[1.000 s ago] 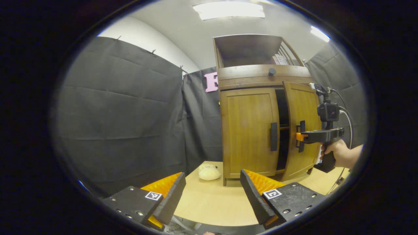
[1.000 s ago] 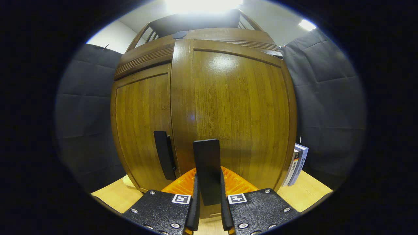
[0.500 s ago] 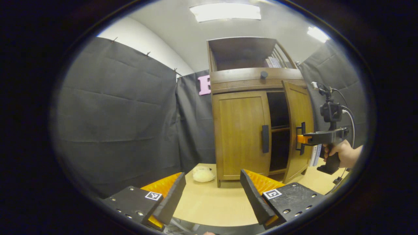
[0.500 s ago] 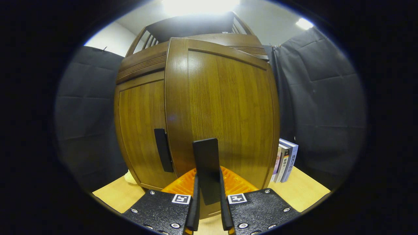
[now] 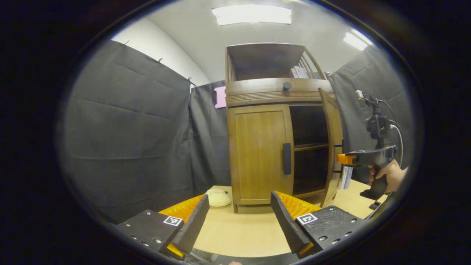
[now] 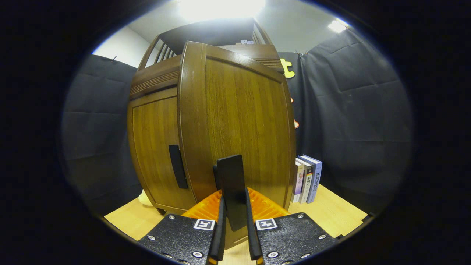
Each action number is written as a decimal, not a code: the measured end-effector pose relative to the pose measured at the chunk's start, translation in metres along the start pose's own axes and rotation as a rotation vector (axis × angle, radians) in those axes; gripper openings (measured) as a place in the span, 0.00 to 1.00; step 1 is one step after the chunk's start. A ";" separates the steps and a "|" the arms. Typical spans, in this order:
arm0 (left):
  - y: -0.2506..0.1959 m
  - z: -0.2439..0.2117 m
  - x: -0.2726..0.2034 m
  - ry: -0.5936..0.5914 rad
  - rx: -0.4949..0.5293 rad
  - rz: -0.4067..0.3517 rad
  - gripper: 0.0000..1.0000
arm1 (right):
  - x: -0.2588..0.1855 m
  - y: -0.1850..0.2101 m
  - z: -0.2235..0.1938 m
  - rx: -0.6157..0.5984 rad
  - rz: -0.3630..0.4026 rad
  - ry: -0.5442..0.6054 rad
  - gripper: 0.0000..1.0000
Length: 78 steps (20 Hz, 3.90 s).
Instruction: Open the right door of the double-door shoe cabinet with the right hand, and open the left door with the left hand.
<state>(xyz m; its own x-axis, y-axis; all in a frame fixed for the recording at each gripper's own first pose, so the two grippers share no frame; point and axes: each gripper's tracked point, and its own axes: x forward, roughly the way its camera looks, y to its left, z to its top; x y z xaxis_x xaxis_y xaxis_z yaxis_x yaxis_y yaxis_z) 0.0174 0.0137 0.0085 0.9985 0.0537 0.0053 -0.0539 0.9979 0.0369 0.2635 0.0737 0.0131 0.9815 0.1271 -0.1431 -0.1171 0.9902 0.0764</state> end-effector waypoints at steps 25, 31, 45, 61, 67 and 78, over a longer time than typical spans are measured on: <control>-0.058 0.005 0.035 -0.003 0.010 -0.217 0.96 | -0.064 -0.143 0.000 0.014 -0.233 -0.019 0.19; -0.057 0.009 0.044 -0.009 0.024 -0.215 0.96 | -0.088 -0.166 -0.004 -0.010 -0.288 -0.014 0.36; -0.089 0.040 0.128 -0.048 0.004 -0.233 1.00 | -0.142 -0.206 -0.010 0.019 -0.357 -0.020 0.91; -0.132 0.047 0.285 -0.048 -0.035 -0.223 1.00 | -0.139 -0.150 -0.034 -0.023 -0.220 0.036 0.94; -0.153 0.028 0.333 -0.027 -0.012 -0.227 1.00 | -0.130 -0.141 -0.042 -0.008 -0.187 0.059 0.94; -0.154 -0.016 0.370 0.068 -0.019 -0.231 0.79 | -0.129 -0.134 -0.044 0.007 -0.167 0.083 0.92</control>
<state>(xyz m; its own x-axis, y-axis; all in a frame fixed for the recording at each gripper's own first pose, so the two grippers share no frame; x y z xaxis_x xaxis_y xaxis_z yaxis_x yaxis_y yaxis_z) 0.3951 -0.1198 -0.0108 0.9823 -0.1740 -0.0688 0.1751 0.9845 0.0105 0.1462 -0.0730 -0.0218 0.9714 -0.0343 -0.2349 0.0478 0.9975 0.0521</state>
